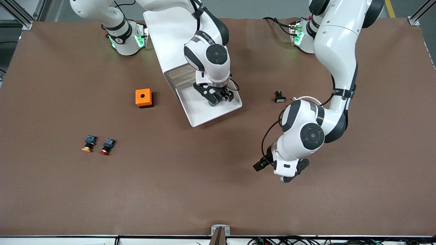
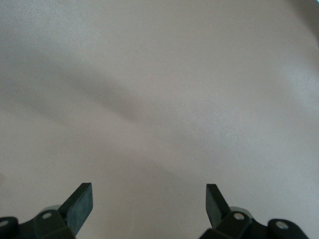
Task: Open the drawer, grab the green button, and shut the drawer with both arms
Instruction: 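Lift the green button with the right gripper while the left gripper pushes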
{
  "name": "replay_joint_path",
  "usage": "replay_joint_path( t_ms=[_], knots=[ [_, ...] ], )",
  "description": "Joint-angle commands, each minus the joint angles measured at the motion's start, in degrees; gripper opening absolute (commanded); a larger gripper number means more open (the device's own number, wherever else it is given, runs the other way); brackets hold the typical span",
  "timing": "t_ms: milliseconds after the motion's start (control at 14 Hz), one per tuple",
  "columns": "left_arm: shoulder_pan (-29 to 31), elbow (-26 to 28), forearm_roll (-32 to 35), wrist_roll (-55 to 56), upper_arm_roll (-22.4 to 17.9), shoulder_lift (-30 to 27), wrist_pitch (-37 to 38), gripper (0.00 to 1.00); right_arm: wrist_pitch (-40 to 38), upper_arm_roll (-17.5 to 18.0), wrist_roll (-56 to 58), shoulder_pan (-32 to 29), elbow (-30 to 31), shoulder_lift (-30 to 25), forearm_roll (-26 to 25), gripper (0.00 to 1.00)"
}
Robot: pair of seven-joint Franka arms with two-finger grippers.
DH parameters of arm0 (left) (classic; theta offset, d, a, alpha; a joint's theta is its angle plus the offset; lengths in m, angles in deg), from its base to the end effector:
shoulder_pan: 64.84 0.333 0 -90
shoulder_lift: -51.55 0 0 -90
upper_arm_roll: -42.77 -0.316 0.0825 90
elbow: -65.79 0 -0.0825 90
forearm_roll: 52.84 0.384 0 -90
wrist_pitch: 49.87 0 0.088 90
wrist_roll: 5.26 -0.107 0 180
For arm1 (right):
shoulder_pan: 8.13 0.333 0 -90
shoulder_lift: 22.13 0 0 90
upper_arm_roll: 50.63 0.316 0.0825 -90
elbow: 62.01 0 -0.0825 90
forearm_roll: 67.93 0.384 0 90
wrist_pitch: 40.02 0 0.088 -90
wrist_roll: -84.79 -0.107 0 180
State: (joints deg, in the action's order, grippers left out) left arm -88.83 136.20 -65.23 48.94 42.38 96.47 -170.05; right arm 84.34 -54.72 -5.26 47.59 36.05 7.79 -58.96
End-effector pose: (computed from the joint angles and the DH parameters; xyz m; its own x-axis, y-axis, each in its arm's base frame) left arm 0.6928 -0.3155 0.3106 0.8070 0.5803 -0.1099 0.5904 -0.7887 0.1711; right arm 0.4038 0.5271 0.2830 0.7238 -0.6844 -0.0877 -0.6815 -0.7290 0.0644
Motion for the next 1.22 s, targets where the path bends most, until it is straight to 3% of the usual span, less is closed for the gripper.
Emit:
replay_joint_path(
  t_ms=[0,143,430,645,860,1003,1146],
  knots=[
    [-1.32,2.63,2.79,0.73,-0.84,-1.42,-0.49,1.0,0.17,-0.74,-1.54,0.88,-1.47,1.47,-1.57,1.0],
    [-1.67,2.63,8.15,2.65,-0.4,-1.5,-0.58,1.0,0.17,-0.92,-1.62,0.7,-1.47,1.47,-1.85,1.0],
    [-2.38,2.54,8.35,3.54,-0.31,-1.68,-0.4,1.0,0.08,-1.27,-1.62,0.61,-1.47,1.47,-1.93,1.0],
    [-2.2,2.54,8.43,3.54,-0.31,-1.86,-0.14,1.0,0.17,-1.18,-3.55,0.88,-1.56,1.82,-2.37,0.81],
    [-2.9,2.63,8.43,3.02,-0.22,-1.77,0.3,1.0,0.17,-1.1,-3.65,0.97,-1.56,2.25,-2.81,0.72],
    [-2.91,2.45,8.26,2.84,-0.14,-1.68,0.3,1.0,0.17,-1.1,-3.65,1.4,-1.74,2.61,-2.73,0.51],
    [-2.73,2.63,8.35,2.84,-0.05,-1.68,0.3,1.0,0.17,-1.1,-3.65,1.41,-2.09,2.61,-2.64,0.13]
  ],
)
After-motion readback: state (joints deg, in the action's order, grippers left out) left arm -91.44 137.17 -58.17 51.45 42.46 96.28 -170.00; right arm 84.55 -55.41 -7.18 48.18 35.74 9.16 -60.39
